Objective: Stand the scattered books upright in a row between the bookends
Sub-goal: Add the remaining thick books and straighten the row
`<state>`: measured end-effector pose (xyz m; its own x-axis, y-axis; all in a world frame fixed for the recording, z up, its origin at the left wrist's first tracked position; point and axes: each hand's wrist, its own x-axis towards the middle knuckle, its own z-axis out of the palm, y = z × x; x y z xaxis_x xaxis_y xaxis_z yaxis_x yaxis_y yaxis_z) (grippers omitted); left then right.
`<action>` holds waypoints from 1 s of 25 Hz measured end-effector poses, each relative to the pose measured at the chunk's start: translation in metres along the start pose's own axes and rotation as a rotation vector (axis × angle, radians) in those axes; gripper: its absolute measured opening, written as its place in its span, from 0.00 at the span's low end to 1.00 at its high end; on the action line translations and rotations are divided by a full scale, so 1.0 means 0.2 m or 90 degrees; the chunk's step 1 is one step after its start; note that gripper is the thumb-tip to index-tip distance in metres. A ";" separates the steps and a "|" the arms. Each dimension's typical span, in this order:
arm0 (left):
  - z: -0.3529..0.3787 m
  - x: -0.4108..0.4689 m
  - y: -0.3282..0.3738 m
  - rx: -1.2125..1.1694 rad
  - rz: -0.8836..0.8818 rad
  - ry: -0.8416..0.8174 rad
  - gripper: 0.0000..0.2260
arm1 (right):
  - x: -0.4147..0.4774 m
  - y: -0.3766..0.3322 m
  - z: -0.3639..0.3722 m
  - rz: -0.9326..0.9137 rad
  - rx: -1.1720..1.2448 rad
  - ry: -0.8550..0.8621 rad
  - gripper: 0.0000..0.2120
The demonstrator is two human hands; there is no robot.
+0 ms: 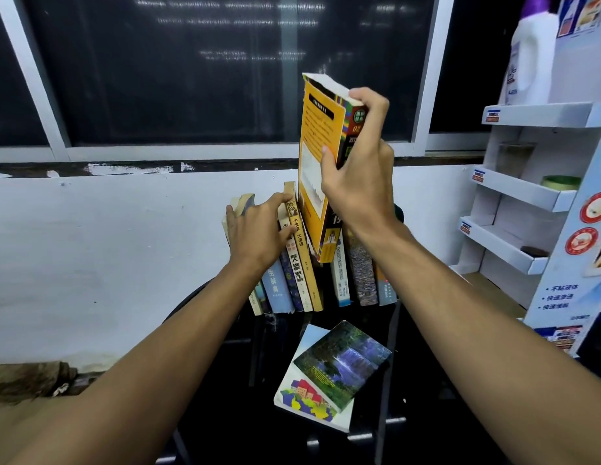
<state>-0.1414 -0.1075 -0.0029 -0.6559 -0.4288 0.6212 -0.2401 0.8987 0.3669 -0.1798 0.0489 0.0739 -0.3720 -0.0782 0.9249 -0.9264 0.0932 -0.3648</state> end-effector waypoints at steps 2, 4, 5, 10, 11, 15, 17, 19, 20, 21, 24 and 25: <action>0.00 0.00 -0.01 -0.009 -0.001 0.000 0.26 | 0.05 -0.02 -0.01 -0.012 0.006 0.014 0.29; 0.00 0.00 -0.03 -0.013 -0.001 0.001 0.26 | 0.09 -0.04 -0.02 -0.018 0.006 0.028 0.29; 0.00 0.00 -0.03 -0.015 0.000 0.002 0.26 | 0.11 -0.05 -0.02 -0.022 0.008 0.034 0.29; -0.01 0.00 -0.03 -0.017 0.001 0.009 0.25 | 0.16 -0.08 -0.01 -0.023 0.015 0.058 0.30; -0.01 -0.01 -0.03 -0.015 -0.001 0.011 0.25 | 0.17 -0.08 0.00 -0.024 0.016 0.060 0.29; -0.02 -0.01 -0.02 -0.012 -0.004 0.010 0.25 | 0.18 -0.09 0.03 -0.029 0.005 0.060 0.30; -0.02 -0.01 -0.02 -0.014 -0.005 0.009 0.25 | 0.17 -0.08 0.04 -0.021 0.001 0.059 0.30; -0.02 -0.01 -0.02 -0.017 -0.006 0.010 0.26 | 0.16 -0.07 0.05 -0.010 0.001 0.054 0.30; -0.02 -0.01 -0.02 -0.016 -0.006 0.012 0.25 | 0.16 -0.06 0.05 -0.004 -0.002 0.050 0.30; -0.02 -0.01 -0.03 -0.010 -0.004 0.013 0.25 | 0.15 -0.05 0.05 0.001 -0.009 0.045 0.30; -0.01 0.00 -0.03 0.007 0.003 0.016 0.25 | 0.12 -0.01 0.06 0.020 -0.021 0.025 0.30; -0.01 0.00 -0.03 0.006 0.002 0.017 0.25 | 0.10 0.00 0.07 0.029 -0.019 0.015 0.30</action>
<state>-0.1379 -0.1124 -0.0035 -0.6376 -0.4284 0.6403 -0.2449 0.9007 0.3587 -0.1874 0.0325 0.0911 -0.4118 -0.0492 0.9099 -0.9064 0.1255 -0.4034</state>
